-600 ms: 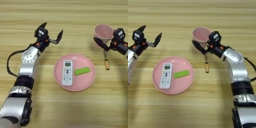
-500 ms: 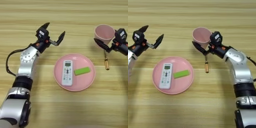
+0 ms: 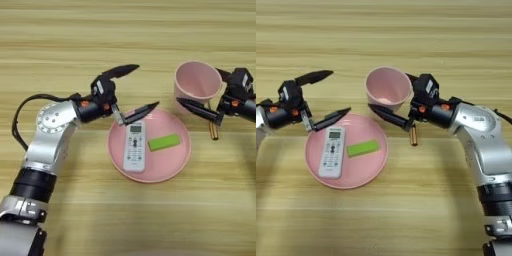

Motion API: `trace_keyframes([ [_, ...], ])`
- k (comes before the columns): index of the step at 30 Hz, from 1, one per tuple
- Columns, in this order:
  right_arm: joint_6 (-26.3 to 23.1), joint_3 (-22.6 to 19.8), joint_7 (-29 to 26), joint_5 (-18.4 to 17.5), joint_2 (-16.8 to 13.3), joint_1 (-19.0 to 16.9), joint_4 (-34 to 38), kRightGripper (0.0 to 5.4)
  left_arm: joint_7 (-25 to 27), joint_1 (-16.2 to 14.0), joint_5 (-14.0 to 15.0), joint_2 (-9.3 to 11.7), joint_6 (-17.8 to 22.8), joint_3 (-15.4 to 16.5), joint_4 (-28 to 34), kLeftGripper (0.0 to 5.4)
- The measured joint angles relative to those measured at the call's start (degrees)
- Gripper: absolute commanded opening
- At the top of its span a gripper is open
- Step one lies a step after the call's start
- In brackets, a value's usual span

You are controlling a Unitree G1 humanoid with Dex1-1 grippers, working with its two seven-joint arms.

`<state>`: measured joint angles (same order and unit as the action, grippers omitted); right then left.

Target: Move the objects on the table

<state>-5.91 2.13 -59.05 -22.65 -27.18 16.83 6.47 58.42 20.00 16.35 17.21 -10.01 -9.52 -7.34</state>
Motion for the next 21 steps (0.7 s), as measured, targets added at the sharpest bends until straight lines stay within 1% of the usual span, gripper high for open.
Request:
trace_keyframes([
  [3,-1.10,1.50,-1.18,-0.10,-0.33,-1.49,2.52,4.43,2.42,-1.27,-0.03,0.40,0.89,-2.59,2.11,5.40],
  [7,-2.11,2.92,-2.59,-0.75,-1.05,-2.48,5.16,4.43,4.93,-1.76,0.02,1.16,2.39,-4.61,4.25,5.40],
  [13,-2.65,4.58,-3.37,-1.20,-1.60,-3.58,7.91,4.43,6.23,-2.48,0.02,1.48,3.22,-6.32,5.44,5.40],
  [20,-3.60,5.83,-3.89,-1.21,-1.91,-4.42,9.58,4.43,6.81,-3.48,0.02,1.90,3.44,-7.34,6.72,5.40],
  [21,-3.61,5.98,-3.89,-1.21,-1.92,-4.43,9.61,4.43,6.81,-3.48,0.02,1.90,3.45,-7.43,6.73,5.22],
])
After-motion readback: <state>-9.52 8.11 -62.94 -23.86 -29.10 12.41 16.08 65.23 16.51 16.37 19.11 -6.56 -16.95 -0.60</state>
